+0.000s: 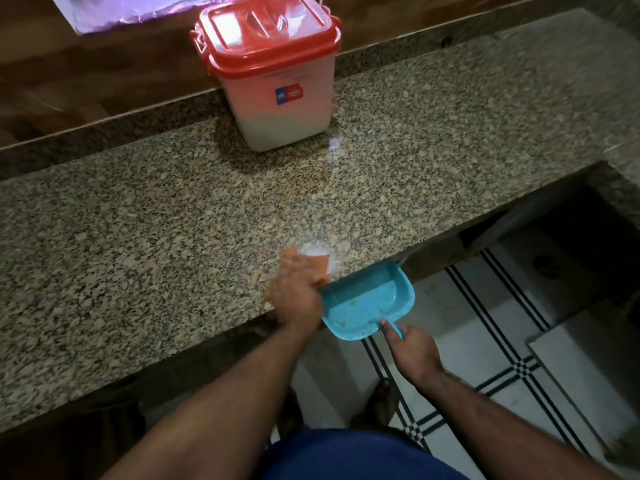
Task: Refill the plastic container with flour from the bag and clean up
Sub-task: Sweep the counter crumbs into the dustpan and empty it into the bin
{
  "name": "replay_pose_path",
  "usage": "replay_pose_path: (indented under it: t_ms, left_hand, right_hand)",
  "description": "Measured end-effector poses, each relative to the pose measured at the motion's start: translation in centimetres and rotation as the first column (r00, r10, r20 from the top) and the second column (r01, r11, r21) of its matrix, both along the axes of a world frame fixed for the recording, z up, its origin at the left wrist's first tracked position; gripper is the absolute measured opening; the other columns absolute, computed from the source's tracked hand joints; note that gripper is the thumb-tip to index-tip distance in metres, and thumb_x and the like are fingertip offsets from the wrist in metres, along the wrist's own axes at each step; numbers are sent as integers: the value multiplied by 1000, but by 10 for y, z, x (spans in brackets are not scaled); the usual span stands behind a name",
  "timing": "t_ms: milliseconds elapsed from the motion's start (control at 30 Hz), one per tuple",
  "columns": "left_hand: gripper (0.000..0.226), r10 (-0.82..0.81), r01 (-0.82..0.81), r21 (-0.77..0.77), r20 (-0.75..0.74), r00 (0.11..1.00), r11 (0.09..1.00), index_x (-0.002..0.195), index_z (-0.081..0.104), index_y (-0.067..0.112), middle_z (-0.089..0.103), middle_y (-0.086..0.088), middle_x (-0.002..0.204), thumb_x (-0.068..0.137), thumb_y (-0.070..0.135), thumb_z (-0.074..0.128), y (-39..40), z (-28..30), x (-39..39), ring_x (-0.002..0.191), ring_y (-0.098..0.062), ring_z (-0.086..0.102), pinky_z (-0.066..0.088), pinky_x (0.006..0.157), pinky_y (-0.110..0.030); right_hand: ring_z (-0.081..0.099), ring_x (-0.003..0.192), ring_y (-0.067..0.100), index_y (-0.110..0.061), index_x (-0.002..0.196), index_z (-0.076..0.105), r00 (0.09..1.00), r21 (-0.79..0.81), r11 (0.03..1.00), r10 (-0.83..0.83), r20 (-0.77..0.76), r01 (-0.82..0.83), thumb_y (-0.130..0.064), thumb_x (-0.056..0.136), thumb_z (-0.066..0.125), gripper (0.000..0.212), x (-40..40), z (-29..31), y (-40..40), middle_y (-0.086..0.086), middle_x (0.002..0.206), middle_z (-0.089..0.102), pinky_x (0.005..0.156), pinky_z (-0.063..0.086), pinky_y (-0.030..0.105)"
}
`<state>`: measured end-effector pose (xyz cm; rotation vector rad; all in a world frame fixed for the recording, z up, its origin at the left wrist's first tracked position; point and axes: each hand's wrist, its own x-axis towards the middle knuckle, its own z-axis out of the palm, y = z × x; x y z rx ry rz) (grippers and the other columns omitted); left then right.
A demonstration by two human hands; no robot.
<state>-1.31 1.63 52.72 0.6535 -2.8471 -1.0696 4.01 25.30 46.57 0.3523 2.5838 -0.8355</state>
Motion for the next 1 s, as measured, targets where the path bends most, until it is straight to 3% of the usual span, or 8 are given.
replay_pose_path:
  t_ms: [200,300,367,467,567,733,900,1000]
  left_hand:
    - [32,-34,87,633,-95,995,769,118,75,28,81,6,100,107,5,56,87,63,-79,70,-9,77,65,62,-30]
    - [31,-103,195,394,-242,965,898,128,74,35,72,2,122,104,22,60,118,62,-136,85,-3,75,64,64,-27]
    - [40,-218,237,189,-112,969,953,138,67,38,69,1,136,100,29,57,148,29,-169,105,-16,73,64,85,-38]
    - [56,-538,559,-22,241,808,829,162,43,37,34,-4,176,106,37,49,193,-24,-181,160,-33,34,24,127,-45]
    - [69,-659,707,-107,286,696,699,171,31,28,17,1,182,105,30,51,198,-24,-167,169,-22,9,-3,133,-47]
    - [29,-517,535,-109,156,842,838,110,76,26,75,1,119,90,16,57,133,2,-100,115,-25,64,51,98,-40]
    - [8,-113,122,-51,151,982,991,90,72,18,71,-1,87,88,20,64,61,38,-50,82,-25,66,52,68,-38]
    - [16,251,-245,-187,8,968,951,98,75,20,71,-1,91,92,12,62,5,42,-30,83,-24,65,45,63,-34]
  right_hand:
    - [68,79,31,-19,69,58,997,-26,997,76,35,-75,-74,101,43,65,-30,3,32,10,79,71,66,47,35]
    - [67,79,31,-21,67,54,996,-49,995,82,22,-81,-71,102,46,62,-45,-2,56,8,77,69,67,45,35]
    - [67,82,30,-23,64,50,993,-55,992,112,26,-110,-68,103,47,60,-53,-5,70,2,75,63,69,40,32]
    - [70,85,32,-23,68,49,989,-70,988,139,47,-136,-67,102,50,56,-58,-15,86,2,76,63,67,43,33]
    - [66,78,29,-24,69,48,984,-80,983,170,59,-165,-74,98,48,58,-62,-23,101,0,73,61,64,41,33]
    - [59,71,25,-23,65,48,956,-60,961,275,104,-270,-77,99,44,64,-74,-13,106,-1,68,56,56,35,33]
    - [64,78,29,-17,72,59,915,-106,920,387,111,-377,-67,104,47,61,-83,-18,83,2,73,63,67,47,36]
    - [68,82,29,-13,81,68,887,-136,888,452,94,-439,-67,104,47,62,-83,-21,62,4,81,70,71,52,37]
